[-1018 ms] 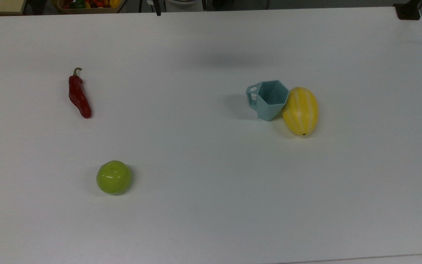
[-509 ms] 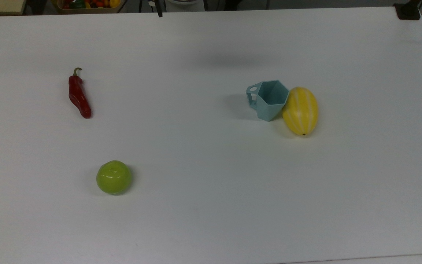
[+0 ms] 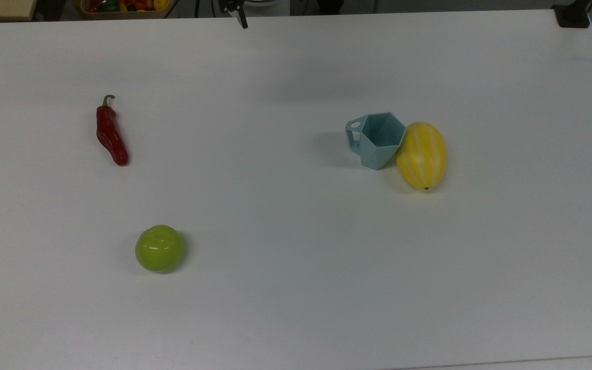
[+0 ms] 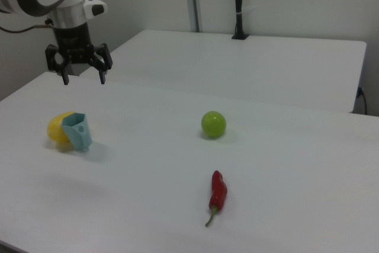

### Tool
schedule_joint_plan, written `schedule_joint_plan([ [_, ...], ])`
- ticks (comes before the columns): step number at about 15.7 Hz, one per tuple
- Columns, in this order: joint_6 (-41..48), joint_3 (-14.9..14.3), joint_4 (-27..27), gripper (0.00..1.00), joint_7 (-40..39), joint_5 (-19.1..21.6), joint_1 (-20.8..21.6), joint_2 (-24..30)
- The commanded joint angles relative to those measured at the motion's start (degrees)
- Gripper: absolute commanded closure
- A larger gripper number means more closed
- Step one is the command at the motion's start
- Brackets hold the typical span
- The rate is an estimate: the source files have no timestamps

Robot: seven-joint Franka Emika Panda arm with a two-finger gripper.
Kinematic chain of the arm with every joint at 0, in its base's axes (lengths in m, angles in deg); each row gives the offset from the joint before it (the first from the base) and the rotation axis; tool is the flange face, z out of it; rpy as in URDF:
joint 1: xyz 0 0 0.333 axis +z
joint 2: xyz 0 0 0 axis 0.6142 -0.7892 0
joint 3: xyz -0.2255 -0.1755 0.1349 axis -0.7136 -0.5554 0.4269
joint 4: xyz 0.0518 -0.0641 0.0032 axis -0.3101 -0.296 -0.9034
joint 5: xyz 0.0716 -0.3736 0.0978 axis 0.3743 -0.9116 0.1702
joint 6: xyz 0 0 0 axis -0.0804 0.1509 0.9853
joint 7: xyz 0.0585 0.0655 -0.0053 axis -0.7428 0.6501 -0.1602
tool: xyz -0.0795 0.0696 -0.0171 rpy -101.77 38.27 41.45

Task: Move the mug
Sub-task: 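Move the gripper down to the rim of the light-blue mug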

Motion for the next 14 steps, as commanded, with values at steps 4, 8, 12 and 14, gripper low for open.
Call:
schedule_joint_plan([
  [4, -1.9, 2.8, -4.4, 0.03, -5.4, 0.1, 0.2, 0.3],
  [8, -8.7, 5.5, -9.4, 0.18, -6.3, 0.2, 0.3, 0.2],
  [12, -14.3, 6.7, -14.0, 0.29, -9.1, 0.2, 0.9, -0.4],
  [14, -17.3, 6.9, -15.2, 0.29, -9.2, 0.3, 1.2, -1.7],
])
